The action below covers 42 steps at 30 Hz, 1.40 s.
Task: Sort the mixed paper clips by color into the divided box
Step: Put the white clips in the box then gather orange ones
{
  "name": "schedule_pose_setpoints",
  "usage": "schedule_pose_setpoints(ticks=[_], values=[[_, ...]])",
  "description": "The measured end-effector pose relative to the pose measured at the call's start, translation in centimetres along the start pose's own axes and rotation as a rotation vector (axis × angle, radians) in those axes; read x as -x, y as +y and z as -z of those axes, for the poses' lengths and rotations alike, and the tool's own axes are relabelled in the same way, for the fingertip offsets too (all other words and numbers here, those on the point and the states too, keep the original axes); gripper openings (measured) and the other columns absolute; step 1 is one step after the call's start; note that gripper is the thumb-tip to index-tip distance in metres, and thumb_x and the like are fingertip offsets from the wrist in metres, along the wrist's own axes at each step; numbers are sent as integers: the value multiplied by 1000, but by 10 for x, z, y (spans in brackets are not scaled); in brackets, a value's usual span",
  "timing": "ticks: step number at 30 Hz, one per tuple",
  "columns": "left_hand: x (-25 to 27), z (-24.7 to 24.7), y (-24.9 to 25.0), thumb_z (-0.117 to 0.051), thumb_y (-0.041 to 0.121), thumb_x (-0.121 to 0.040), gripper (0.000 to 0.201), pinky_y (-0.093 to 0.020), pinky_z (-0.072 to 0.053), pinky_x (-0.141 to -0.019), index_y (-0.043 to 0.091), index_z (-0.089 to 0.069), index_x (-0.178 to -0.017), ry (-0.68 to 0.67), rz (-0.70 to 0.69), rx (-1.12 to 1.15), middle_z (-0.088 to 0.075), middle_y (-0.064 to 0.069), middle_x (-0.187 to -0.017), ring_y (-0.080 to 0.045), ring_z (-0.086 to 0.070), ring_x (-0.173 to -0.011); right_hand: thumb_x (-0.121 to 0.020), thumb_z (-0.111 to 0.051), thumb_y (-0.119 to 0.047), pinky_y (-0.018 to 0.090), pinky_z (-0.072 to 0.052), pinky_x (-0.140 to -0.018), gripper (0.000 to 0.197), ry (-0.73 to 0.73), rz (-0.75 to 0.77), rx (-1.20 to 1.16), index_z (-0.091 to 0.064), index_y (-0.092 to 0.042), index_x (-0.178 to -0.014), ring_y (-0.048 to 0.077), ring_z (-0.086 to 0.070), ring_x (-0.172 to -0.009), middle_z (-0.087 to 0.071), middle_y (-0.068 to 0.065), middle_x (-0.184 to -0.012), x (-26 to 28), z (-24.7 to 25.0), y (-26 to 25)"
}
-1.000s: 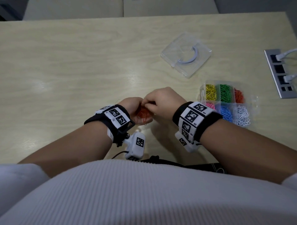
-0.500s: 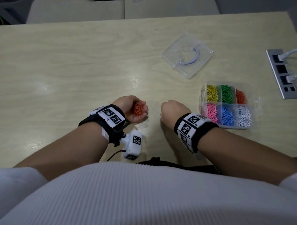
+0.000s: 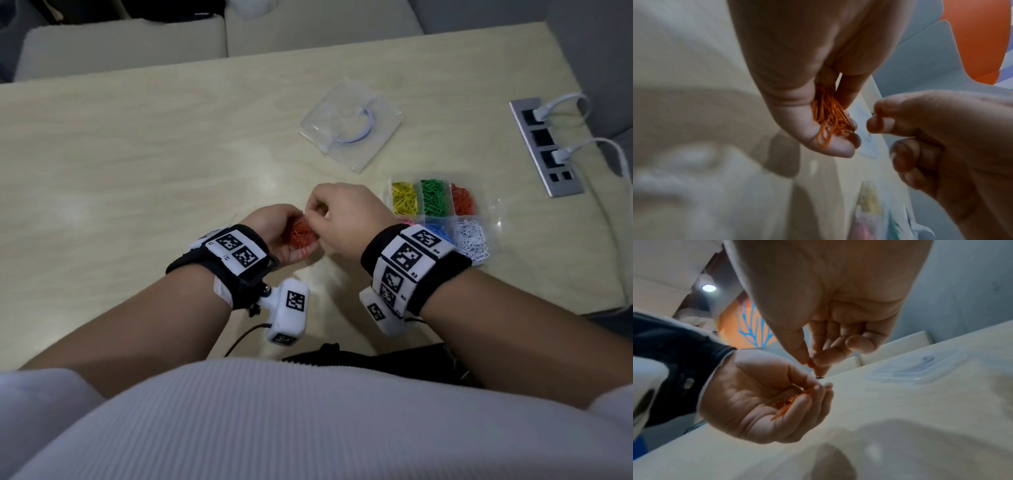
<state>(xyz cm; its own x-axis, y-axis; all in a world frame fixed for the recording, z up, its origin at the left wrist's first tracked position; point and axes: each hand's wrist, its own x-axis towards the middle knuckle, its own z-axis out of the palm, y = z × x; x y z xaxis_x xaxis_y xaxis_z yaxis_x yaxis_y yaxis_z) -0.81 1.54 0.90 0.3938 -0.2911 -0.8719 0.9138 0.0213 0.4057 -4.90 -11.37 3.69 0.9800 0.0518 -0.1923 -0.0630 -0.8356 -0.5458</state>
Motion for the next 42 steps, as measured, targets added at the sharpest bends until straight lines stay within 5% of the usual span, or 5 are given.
schedule_pose_setpoints(ticks=[8,17,23,30,42], values=[[-8,-124,9,-34,19,-100,33,-25,-55,-56,8,-56,-78,-97,-38,-15,-58,-9,-69,-16,-57,-60,-90,-50,-24,28,-43,-71,14,357,-333,-37,-63,-19,-88,19,-55,-83,-62,1,-96,22,85,127],[-34,-232,5,-33,16,-101,29,-30,-47,-75,9,-50,-79,30,-112,-110,-53,-5,-76,-19,-54,-65,-90,-48,-22,25,-41,-70,13,228,-414,14,-61,-20,-87,20,-56,-84,-61,2,-99,48,116,212],[-45,-249,3,-39,22,-102,34,-45,-40,-101,2,-51,-126,71,-86,-151,-52,-13,-130,-31,-48,-121,-92,-48,-23,25,-41,-72,15,183,-359,-14,-63,-20,-91,18,-56,-85,-59,1,-100,48,124,228],[-41,-254,7,-36,36,-101,60,-57,-22,-110,-2,-25,-146,23,-63,-201,-27,-29,-149,-41,-23,-141,-93,-48,-24,25,-41,-73,17,161,-329,-24,-64,-19,-96,19,-55,-87,-60,2,-102,44,128,229],[-26,-207,43,-55,21,-93,19,-34,-50,-79,14,-62,-110,292,-330,-579,-66,-2,-92,-17,-61,-80,-97,-45,-30,31,-54,-68,35,-218,-450,128,-68,-5,-87,26,-66,-78,-69,11,-83,35,112,231]])
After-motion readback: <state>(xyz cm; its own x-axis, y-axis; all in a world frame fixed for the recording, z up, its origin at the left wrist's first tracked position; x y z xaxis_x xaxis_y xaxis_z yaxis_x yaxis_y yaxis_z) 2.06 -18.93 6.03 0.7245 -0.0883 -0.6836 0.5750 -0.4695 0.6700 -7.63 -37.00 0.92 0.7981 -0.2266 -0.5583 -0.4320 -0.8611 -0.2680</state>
